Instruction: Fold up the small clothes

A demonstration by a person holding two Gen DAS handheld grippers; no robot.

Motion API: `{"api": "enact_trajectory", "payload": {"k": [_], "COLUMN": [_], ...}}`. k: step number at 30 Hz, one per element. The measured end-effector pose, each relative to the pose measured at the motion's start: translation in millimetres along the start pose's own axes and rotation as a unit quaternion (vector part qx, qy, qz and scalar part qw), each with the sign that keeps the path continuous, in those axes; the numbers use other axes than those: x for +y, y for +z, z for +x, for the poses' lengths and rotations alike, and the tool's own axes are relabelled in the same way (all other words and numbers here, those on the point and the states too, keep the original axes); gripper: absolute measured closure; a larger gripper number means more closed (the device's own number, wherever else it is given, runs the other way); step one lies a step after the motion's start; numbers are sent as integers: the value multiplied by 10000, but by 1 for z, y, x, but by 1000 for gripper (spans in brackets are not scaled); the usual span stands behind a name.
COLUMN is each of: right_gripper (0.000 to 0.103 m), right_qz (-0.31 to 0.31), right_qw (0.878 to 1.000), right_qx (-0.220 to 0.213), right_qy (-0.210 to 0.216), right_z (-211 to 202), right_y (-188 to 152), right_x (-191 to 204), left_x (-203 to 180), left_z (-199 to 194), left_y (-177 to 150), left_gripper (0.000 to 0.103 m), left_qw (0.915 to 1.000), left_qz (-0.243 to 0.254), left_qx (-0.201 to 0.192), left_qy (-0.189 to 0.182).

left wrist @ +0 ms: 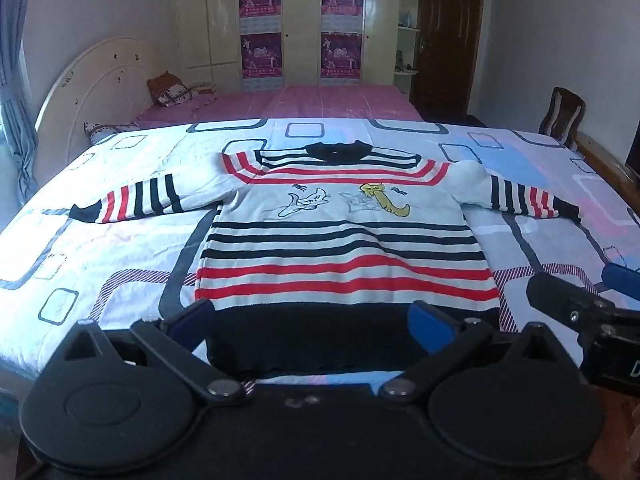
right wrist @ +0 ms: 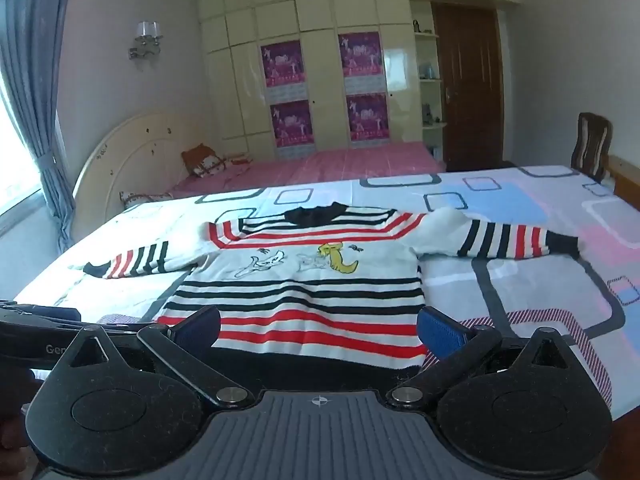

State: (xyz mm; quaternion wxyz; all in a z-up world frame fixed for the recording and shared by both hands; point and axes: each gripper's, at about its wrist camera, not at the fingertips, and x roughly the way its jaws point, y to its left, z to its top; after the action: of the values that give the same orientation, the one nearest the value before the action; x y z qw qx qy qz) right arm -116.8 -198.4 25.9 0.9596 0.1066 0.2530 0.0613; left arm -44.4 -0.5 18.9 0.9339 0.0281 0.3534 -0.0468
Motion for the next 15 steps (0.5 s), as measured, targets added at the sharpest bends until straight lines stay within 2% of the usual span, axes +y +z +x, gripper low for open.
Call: {"api": "enact_trajectory", "payload": {"k": [15], "right_gripper": [0], "right_qz": [-97], "right_qw": [9999], "right_qx": [94], "right_qy": [32], "right_z": [4], "right_y": [1], "right_x": [5], "left_x": [3], "left_z": [-2], "left_y": [-3], "left_gripper": [0], "left_qw": [9998], "left_qz": [-159], "left_qx": [15], "left_qy": [125]}}
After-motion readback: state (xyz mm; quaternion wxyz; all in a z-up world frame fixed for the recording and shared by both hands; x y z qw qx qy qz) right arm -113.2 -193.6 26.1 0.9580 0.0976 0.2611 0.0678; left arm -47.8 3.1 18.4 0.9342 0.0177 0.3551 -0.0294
